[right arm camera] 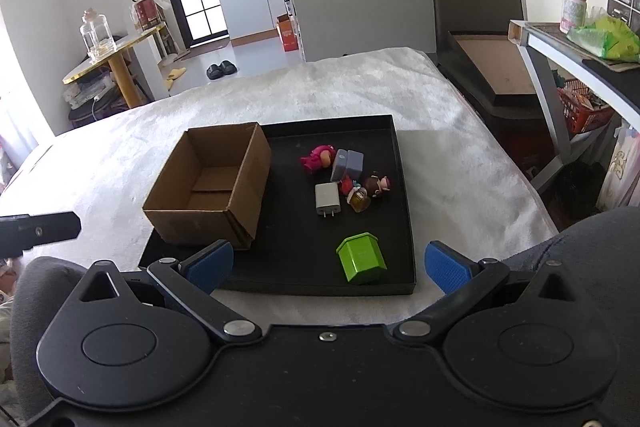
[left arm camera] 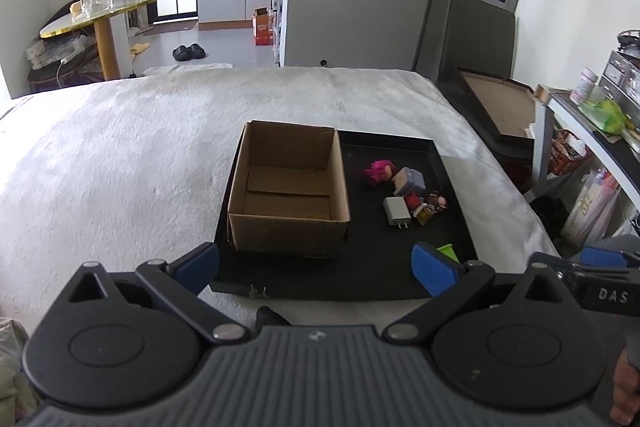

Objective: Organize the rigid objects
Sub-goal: 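Grasp the box wall with the left tool while the right tool grasps the green cup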

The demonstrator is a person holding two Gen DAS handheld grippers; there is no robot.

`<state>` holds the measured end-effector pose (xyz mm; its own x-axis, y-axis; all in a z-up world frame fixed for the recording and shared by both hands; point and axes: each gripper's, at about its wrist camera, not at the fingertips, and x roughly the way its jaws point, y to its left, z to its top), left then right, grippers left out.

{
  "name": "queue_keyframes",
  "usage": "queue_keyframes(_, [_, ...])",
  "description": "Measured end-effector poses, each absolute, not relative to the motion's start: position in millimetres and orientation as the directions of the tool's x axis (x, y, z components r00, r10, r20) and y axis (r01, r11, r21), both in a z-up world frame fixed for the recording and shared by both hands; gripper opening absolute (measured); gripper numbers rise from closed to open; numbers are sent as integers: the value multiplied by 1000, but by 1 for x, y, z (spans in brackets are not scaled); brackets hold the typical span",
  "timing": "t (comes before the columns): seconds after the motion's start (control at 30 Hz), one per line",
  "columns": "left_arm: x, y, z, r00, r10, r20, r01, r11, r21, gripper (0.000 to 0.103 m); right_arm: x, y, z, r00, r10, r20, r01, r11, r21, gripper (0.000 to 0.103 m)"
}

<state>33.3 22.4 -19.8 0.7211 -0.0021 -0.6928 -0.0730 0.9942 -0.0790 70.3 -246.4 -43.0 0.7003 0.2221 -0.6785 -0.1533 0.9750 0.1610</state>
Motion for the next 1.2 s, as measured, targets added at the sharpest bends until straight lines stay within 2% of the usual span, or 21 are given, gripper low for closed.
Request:
queue_keyframes(0.63, [95, 81, -50, 694, 102, -713, -231, 969, -87, 101, 130, -240, -93, 656, 244, -714, -139, 969, 204, 103])
queue_keyframes(0.9, [115, 94, -70, 676, 108, -729, -251, 964, -90, 99, 154, -238, -117, 619, 246, -746, -126, 969, 214, 102])
queue_keyframes(1.07, [133, 97, -86, 655, 108, -748, -259, 962, -88, 91, 174, -238, -136, 584, 250, -772, -118, 967, 224, 98])
queue_keyframes(1.2, [150, 102, -100, 633, 111, -766, -277, 957, -91, 77, 186, -237, -152, 550, 255, -795, -110, 966, 234, 94])
